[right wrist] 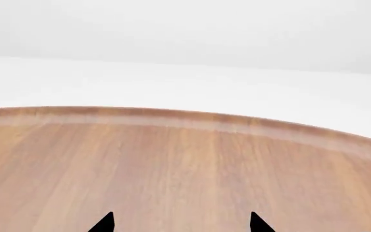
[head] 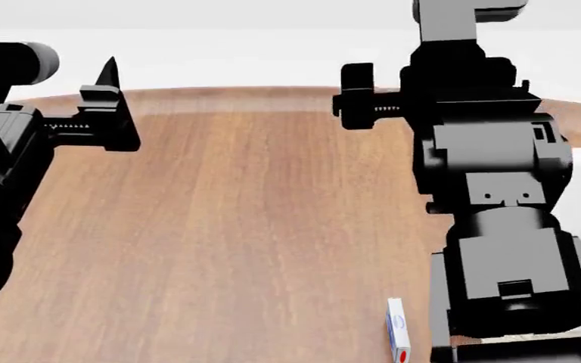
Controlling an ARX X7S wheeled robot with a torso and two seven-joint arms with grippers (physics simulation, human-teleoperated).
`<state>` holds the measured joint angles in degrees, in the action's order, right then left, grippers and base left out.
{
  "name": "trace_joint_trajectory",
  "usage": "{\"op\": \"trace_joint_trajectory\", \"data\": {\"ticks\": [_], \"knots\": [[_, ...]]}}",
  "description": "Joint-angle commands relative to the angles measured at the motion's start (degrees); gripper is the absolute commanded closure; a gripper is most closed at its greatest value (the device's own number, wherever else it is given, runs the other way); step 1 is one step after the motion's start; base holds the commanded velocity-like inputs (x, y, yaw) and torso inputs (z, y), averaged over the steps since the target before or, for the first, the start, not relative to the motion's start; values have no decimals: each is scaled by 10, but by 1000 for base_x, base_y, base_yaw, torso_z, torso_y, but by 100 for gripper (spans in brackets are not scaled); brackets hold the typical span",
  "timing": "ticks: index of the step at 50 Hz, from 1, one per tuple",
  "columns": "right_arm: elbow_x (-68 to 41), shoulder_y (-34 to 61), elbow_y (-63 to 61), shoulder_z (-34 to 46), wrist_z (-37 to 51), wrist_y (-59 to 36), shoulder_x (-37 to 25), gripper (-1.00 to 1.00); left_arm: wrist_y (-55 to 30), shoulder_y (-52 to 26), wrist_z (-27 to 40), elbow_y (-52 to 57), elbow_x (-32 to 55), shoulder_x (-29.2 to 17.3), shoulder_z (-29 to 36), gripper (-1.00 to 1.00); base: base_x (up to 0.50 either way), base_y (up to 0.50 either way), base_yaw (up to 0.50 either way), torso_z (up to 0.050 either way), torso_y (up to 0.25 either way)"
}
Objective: Pick up the alphabet soup and the cream cheese box, and put them in the basket.
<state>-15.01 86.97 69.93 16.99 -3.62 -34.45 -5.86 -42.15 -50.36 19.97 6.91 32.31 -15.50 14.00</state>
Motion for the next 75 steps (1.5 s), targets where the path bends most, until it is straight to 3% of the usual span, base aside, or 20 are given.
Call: {"op": "trace_joint_trajectory", "data": {"ticks": [1, 19, 35, 54, 75], "knots": [[24, -24, 50, -16, -25, -13, 17, -100, 5, 0, 0, -6, 2, -2, 0, -100, 0, 0, 0, 0, 0], [93, -68, 50, -117, -43, -115, 11, -100, 8, 1, 2, -6, 4, -3, 4, -100, 0, 0, 0, 0, 0], [138, -83, 50, -140, -73, -178, 18, -100, 11, -1, 3, -12, 7, -5, 4, -100, 0, 0, 0, 0, 0], [145, -102, 50, -171, -15, -175, 10, -100, 16, 0, 3, -17, 9, -7, 7, -100, 0, 0, 0, 0, 0], [148, -129, 51, -178, -9, -188, 6, -100, 17, 5, 3, -19, 18, -7, 8, -100, 0, 0, 0, 0, 0]]}}
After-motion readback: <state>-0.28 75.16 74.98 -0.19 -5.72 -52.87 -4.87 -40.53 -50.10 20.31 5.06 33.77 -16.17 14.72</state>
